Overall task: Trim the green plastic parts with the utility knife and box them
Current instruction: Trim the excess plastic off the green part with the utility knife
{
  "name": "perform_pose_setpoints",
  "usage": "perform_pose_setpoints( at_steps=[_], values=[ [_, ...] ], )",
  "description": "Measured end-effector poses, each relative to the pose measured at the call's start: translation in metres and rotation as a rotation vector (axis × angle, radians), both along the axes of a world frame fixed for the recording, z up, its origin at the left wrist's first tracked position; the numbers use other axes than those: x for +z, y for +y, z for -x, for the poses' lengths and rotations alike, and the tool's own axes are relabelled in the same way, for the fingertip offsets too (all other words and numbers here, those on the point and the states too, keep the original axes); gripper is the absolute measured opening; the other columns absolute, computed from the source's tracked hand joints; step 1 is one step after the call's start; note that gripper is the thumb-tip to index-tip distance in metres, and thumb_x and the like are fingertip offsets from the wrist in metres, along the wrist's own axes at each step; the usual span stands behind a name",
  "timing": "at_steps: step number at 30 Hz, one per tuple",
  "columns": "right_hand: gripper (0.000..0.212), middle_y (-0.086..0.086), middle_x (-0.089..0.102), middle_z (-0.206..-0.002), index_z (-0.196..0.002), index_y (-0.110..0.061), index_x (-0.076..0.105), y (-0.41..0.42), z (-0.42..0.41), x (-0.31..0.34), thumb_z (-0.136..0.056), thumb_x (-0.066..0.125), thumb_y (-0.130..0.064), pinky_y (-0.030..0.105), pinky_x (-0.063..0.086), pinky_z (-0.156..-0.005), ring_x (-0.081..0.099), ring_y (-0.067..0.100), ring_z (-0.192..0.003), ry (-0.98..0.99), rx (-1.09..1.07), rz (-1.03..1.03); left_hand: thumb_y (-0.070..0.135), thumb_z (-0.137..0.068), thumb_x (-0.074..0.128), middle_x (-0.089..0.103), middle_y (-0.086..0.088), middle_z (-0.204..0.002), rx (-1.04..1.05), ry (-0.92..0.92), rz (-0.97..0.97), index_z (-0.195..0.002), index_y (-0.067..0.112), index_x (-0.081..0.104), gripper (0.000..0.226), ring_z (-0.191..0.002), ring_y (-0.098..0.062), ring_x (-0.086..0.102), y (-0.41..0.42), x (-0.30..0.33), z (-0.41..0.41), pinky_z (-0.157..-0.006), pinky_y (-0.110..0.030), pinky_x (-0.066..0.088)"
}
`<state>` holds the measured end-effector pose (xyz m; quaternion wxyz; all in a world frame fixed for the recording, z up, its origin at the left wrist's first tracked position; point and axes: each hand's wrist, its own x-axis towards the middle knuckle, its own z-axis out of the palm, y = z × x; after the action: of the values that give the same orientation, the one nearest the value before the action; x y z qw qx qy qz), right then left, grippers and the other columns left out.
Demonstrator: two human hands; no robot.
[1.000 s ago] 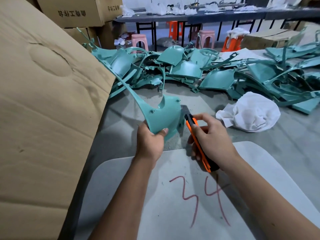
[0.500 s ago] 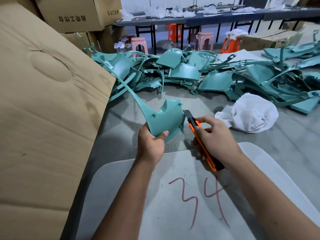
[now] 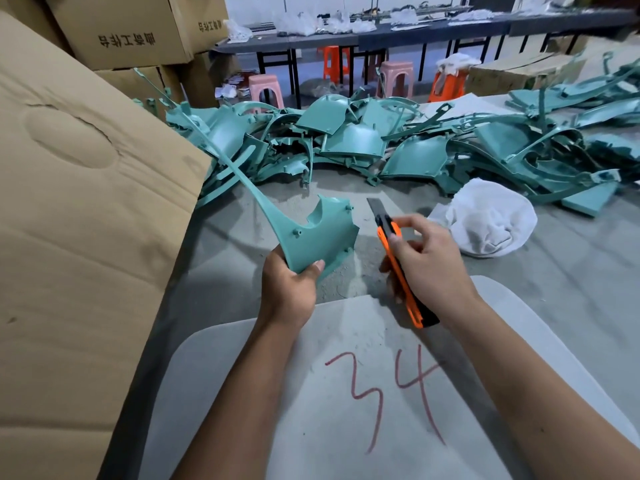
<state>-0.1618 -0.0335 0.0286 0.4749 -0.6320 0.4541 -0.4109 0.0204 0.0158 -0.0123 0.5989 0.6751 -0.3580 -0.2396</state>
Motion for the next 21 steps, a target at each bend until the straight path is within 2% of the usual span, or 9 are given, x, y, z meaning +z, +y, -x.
perform_pose_setpoints(
  at_steps=[2,5,8,10,13,16,18,20,21],
  values=[
    [0.019,0.014,0.070,-0.068,-0.109,-0.031,0.064,0.004,-0.007,0.000,-0.107,0.052,-0.017,0.032,0.048,-0.038,0.061,0.031,-0.041,-0.064,0.057,0.038,0.005,-0.086,0.079,0.075,-0.002,-0.105,0.006,-0.004,0.002,-0.114,0.008,0.069,0.030,-0.098,-0.021,0.071,0.000,-0.001,0.001,-0.086,-0.031,0.056],
    [0.019,0.014,0.070,-0.067,-0.106,-0.033,0.063,0.007,-0.016,-0.007,-0.107,0.051,-0.018,0.031,0.048,-0.038,0.062,0.029,-0.042,0.027,0.063,0.032,0.004,-0.086,0.079,0.075,-0.003,-0.108,0.007,0.010,0.007,-0.116,0.008,0.068,0.032,-0.100,-0.023,0.071,-0.001,0.000,0.001,-0.090,-0.034,0.057],
    [0.017,0.019,0.068,-0.062,-0.107,-0.025,0.060,0.002,-0.013,-0.015,-0.107,0.047,-0.014,0.030,0.046,-0.037,0.062,0.030,-0.039,0.102,0.023,-0.064,0.000,-0.085,0.078,0.074,-0.006,-0.109,0.013,0.066,0.022,-0.115,0.007,0.067,0.033,-0.101,-0.024,0.071,-0.002,0.001,-0.001,-0.091,-0.032,0.055],
    [0.016,0.020,0.069,-0.063,-0.110,-0.020,0.060,-0.001,-0.010,-0.016,-0.107,0.046,-0.014,0.033,0.050,-0.041,0.064,0.031,-0.043,0.142,0.006,-0.110,-0.001,-0.085,0.078,0.074,-0.004,-0.107,0.007,0.088,0.031,-0.114,0.009,0.067,0.032,-0.100,-0.023,0.071,-0.003,0.001,-0.002,-0.088,-0.028,0.054],
    [0.016,0.010,0.074,-0.076,-0.115,-0.026,0.063,-0.001,-0.010,-0.014,-0.106,0.051,-0.018,0.044,0.060,-0.060,0.068,0.025,-0.056,0.218,-0.085,0.114,-0.002,-0.085,0.078,0.075,-0.001,-0.103,0.005,0.104,0.039,-0.110,0.011,0.067,0.031,-0.099,-0.024,0.072,-0.003,0.000,-0.001,-0.086,-0.028,0.055],
    [0.018,0.004,0.073,-0.073,-0.116,-0.029,0.062,0.006,-0.019,-0.015,-0.105,0.053,-0.018,0.037,0.059,-0.056,0.067,0.020,-0.054,0.233,-0.017,0.200,-0.005,-0.084,0.077,0.075,-0.004,-0.108,-0.002,0.121,0.055,-0.111,0.011,0.069,0.032,-0.101,-0.024,0.072,-0.004,0.002,-0.001,-0.094,-0.037,0.057],
    [0.017,0.013,0.073,-0.076,-0.115,-0.025,0.061,0.006,-0.019,-0.016,-0.106,0.050,-0.016,0.032,0.053,-0.049,0.067,0.023,-0.054,0.284,-0.018,0.117,-0.006,-0.083,0.077,0.076,0.000,-0.103,0.007,0.128,0.072,-0.100,0.019,0.071,0.031,-0.095,-0.020,0.072,-0.004,0.002,-0.003,-0.092,-0.036,0.057],
    [0.015,0.023,0.071,-0.071,-0.111,-0.021,0.059,0.004,-0.017,-0.014,-0.106,0.047,-0.014,0.032,0.050,-0.041,0.067,0.030,-0.047,0.169,-0.008,-0.066,-0.005,-0.082,0.078,0.076,0.003,-0.098,0.019,0.156,0.098,-0.096,0.018,0.072,0.028,-0.089,-0.015,0.073,-0.003,0.003,-0.005,-0.089,-0.034,0.059],
    [0.015,0.024,0.071,-0.071,-0.110,-0.021,0.060,0.003,-0.016,-0.014,-0.106,0.047,-0.015,0.033,0.051,-0.042,0.067,0.030,-0.048,0.145,-0.020,-0.096,-0.003,-0.082,0.079,0.077,0.004,-0.097,0.020,0.163,0.109,-0.099,0.015,0.073,0.026,-0.088,-0.014,0.074,-0.002,0.004,-0.006,-0.086,-0.033,0.060]
  ],
)
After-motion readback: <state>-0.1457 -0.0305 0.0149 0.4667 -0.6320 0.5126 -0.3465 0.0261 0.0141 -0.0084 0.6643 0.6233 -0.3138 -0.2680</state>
